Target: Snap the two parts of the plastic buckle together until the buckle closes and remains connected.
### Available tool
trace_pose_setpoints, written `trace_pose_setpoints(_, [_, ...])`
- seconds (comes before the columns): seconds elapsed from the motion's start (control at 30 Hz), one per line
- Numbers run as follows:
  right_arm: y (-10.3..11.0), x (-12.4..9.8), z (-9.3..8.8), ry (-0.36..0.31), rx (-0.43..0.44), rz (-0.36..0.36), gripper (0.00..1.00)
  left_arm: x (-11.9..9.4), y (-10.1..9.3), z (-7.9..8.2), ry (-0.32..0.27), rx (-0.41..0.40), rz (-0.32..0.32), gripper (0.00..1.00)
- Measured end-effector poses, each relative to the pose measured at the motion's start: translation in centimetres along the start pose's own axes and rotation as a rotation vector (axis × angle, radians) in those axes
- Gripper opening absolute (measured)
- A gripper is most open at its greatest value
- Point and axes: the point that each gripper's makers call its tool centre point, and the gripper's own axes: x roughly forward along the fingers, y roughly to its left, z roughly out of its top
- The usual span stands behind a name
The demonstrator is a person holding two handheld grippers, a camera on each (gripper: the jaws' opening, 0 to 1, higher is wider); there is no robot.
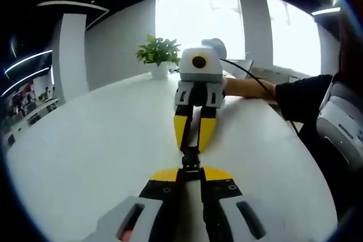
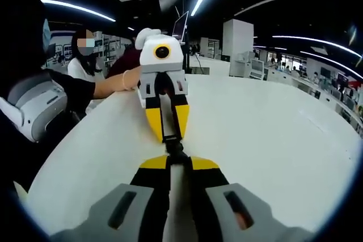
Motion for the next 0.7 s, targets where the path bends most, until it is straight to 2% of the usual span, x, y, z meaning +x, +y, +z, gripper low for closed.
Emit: trace_pose_setpoints(0.7, [-0.34, 0.15, 0.10, 0.006, 0.006, -0.013, 0.11, -0.13, 0.12, 0.02, 0.005, 0.018, 0.007, 0.12])
